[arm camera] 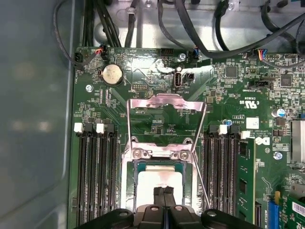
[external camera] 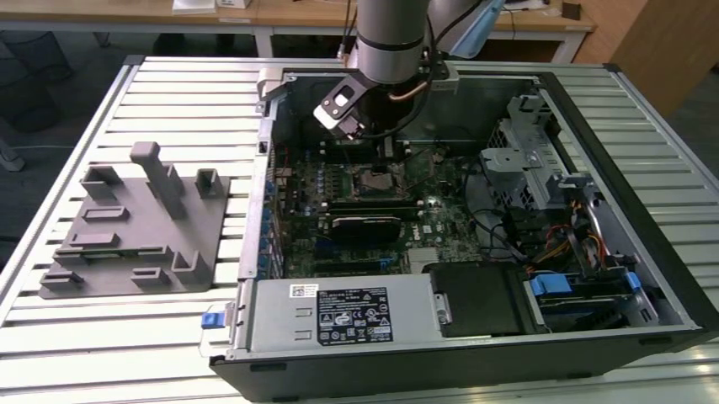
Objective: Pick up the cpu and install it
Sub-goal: 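Place the cpu into insertion slot, then close the cpu cover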
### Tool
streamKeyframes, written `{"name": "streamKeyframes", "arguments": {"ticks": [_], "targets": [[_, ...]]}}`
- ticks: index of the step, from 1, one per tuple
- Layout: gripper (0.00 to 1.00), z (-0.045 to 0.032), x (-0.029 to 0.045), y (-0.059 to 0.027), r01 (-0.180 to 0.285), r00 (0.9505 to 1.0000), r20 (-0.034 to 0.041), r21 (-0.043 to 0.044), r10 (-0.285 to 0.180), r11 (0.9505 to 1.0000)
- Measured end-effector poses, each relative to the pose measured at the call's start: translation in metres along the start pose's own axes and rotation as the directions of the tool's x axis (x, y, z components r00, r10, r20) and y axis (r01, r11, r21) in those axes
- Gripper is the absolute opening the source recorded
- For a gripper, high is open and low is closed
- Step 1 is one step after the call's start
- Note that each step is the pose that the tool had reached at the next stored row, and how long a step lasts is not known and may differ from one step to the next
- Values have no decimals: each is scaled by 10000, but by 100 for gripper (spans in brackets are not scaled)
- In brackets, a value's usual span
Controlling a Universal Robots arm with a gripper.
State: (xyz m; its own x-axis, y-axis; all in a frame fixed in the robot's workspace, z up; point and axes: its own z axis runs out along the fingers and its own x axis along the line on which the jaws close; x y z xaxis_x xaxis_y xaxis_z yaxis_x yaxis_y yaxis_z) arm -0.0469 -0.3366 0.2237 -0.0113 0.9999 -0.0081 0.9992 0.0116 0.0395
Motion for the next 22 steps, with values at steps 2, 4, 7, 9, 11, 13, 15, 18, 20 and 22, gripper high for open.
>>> {"name": "streamKeyframes", "arguments": {"ticks": [2, 4, 7, 9, 11, 13, 15, 18, 20, 22], "targets": [[11, -26, 0, 1, 0, 10000, -1, 0, 0, 10000], [11, -55, 0, 2, 0, 10000, 0, 1, 0, 10000], [11, -98, -1, 4, 0, 10000, 1, 5, 0, 10000], [11, -129, -1, 5, 0, 10000, 6, 10, 0, 10000], [11, -157, -1, 7, 1, 10000, 13, 14, -1, 10000], [11, -183, -1, 8, 2, 10000, 18, 13, -2, 10000], [11, -212, -2, 9, 2, 10000, 22, 14, -2, 10000], [11, -254, -2, 10, 1, 10000, 23, 15, -1, 10000], [11, -277, -2, 11, 1, 10000, 22, 15, -1, 10000], [11, -306, -2, 12, 0, 10000, 22, 15, 0, 10000]]}}
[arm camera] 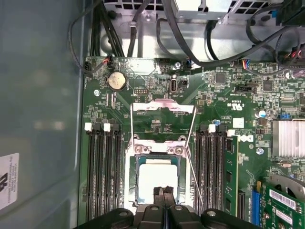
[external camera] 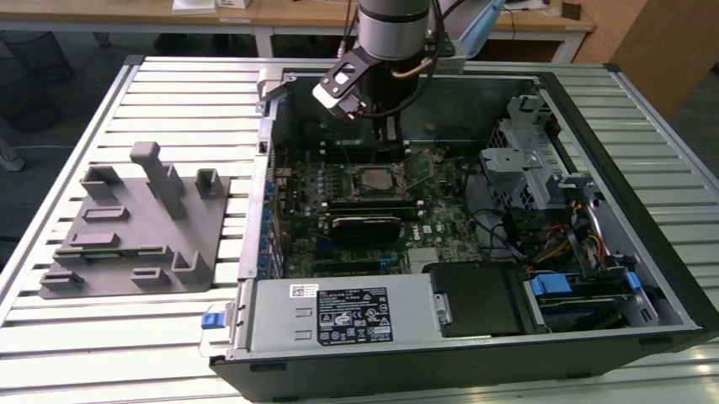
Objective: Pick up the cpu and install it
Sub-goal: 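Close the cpu cover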
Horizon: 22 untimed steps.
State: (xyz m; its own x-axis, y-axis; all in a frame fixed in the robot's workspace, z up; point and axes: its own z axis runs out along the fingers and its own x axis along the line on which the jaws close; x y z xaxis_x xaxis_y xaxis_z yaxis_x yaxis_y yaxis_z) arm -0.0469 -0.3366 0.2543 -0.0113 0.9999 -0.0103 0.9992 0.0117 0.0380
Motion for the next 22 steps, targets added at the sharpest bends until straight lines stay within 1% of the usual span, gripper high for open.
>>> {"name": "streamKeyframes", "arguments": {"ticks": [2, 5, 9, 14, 19, 22], "targets": [[11, -16, 0, 1, 0, 10000, 1, 1, 0, 10000], [11, -65, -1, 3, 1, 10000, 0, 0, -1, 10000], [11, -67, -6, 3, 2, 10000, 0, 0, -2, 10000], [11, -66, -54, 6, 1, 10000, 0, 1, -1, 10000], [11, -61, -57, 130, 1, 10000, 0, 26, -1, 10000], [11, -60, -58, 146, 1, 10000, -1, 26, -1, 10000]]}}
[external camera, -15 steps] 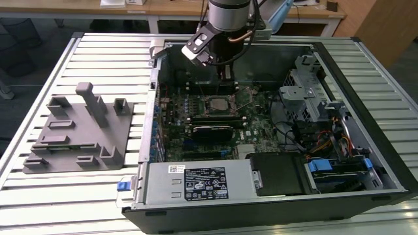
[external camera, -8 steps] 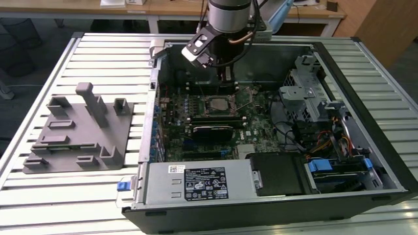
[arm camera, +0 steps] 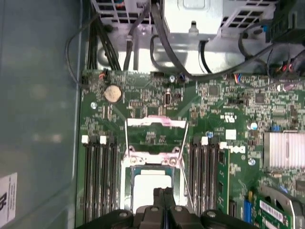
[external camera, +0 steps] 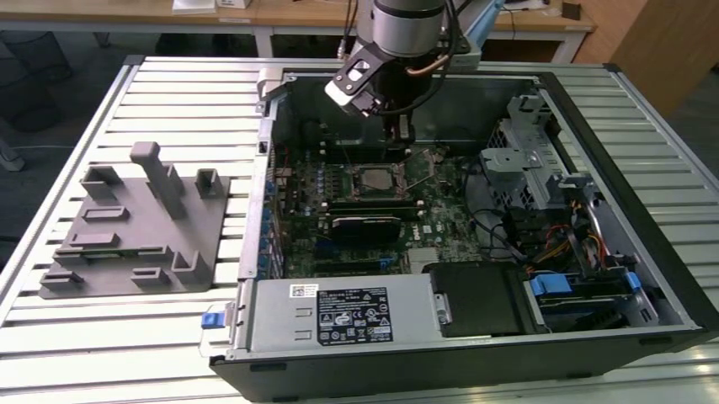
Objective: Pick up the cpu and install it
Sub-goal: 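Close the cpu cover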
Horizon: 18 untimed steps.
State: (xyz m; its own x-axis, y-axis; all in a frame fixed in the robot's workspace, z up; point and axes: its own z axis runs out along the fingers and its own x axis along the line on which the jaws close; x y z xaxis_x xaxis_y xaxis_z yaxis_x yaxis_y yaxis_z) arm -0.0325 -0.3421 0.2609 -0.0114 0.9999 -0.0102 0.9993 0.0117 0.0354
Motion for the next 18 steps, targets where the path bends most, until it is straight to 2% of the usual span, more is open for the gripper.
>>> {"name": "streamKeyframes", "arguments": {"ticks": [3, 8, 15, 18], "targets": [[11, -10, 0, 3, 1, 10000, 3, 5, -1, 10000], [11, -145, -1, 7, 0, 10000, 1, 8, 0, 10000], [11, -148, -47, 15, 0, 10000, -1, 7, 0, 10000], [11, -145, -50, 100, -1, 10000, -1, 9, 1, 10000]]}}
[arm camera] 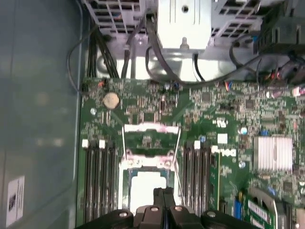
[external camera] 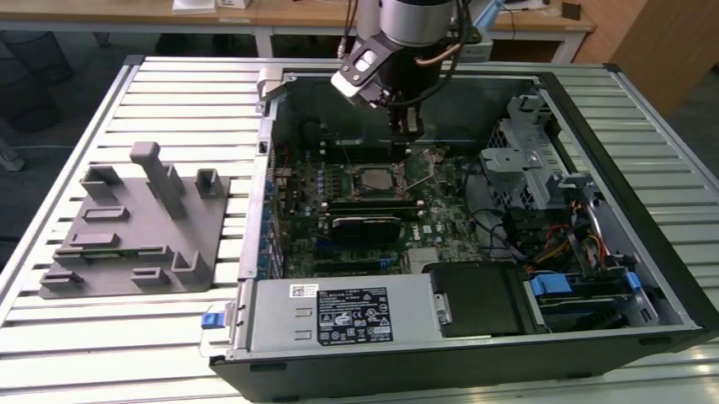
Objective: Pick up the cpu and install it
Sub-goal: 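Close the cpu cover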
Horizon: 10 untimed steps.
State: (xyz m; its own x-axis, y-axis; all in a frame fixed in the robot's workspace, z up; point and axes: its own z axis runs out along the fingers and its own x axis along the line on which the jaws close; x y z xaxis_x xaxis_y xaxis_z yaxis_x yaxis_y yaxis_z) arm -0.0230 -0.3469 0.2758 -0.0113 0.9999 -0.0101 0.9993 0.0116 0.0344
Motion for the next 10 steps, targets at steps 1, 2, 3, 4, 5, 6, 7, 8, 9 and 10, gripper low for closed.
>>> {"name": "streamKeyframes", "arguments": {"ticks": [1, 2, 3, 4, 5, 6, 7, 8, 9, 10], "targets": [[11, 1, -1, 36, 1, 10000, 0, 1, -1, 10000], [11, 3, -1, 65, 1, 10000, -1, 0, -1, 10000], [11, 5, 2, 91, 0, 10000, -1, 0, 0, 10000], [11, 9, 9, 111, 1, 10000, 1, 0, -1, 10000], [11, 14, 20, 127, 2, 10000, -1, 0, -2, 10000], [11, 21, 36, 144, 2, 10000, 0, 0, -2, 10000], [11, 28, 50, 158, 1, 10000, 1, 0, -1, 10000], [11, 36, 61, 173, 1, 10000, 2, 1, -1, 10000], [11, 45, 71, 186, 1, 10000, 2, 2, -1, 10000], [11, 55, 78, 193, 1, 10000, 0, 3, -1, 10000]]}}
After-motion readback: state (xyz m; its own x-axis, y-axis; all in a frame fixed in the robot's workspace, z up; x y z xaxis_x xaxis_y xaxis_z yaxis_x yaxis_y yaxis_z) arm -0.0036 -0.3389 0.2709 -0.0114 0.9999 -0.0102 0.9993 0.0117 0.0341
